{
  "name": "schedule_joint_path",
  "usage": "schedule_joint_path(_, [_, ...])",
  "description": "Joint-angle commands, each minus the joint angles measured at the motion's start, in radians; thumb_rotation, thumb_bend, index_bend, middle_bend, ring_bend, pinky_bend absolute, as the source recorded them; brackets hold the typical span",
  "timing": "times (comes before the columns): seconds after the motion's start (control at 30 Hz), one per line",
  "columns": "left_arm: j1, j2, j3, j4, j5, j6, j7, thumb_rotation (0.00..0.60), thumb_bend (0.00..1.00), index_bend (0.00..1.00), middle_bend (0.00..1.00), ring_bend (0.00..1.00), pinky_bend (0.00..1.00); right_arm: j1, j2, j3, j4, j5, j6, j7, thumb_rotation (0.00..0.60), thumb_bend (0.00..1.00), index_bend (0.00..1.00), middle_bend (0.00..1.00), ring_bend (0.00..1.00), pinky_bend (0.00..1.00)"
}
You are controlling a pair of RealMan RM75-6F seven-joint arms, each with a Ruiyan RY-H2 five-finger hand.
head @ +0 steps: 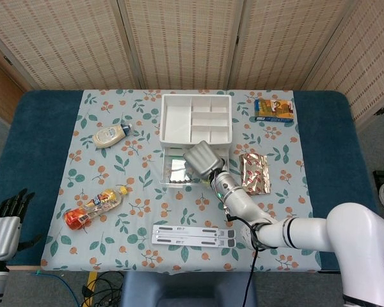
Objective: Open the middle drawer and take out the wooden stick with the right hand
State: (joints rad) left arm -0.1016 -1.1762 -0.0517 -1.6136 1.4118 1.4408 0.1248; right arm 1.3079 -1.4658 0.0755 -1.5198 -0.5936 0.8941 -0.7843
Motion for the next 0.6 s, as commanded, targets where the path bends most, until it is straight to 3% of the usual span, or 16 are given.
schedule_joint_path(0.03, [0.000,0.000,0.000,0.001,-0.001,0.000,-0.001,0.600,0.14,0.10,0.07,0.10,0.11,-0.003,-0.002,0.003,0.002,-0.004,0.000,0.001,0.600,0.42,0.55,0.99,1.00,1.00])
schedule_joint_path(0.6, [0.001,0.002,-0.001,-0.003,0.003,0.004,0.001,0.600,0.14,0.10,0.07,0.10,0.11,-0.056,0.067,0.069,-0.111,-0.103,0.042,0.092,0.600,0.47,0.58,1.00,1.00,1.00])
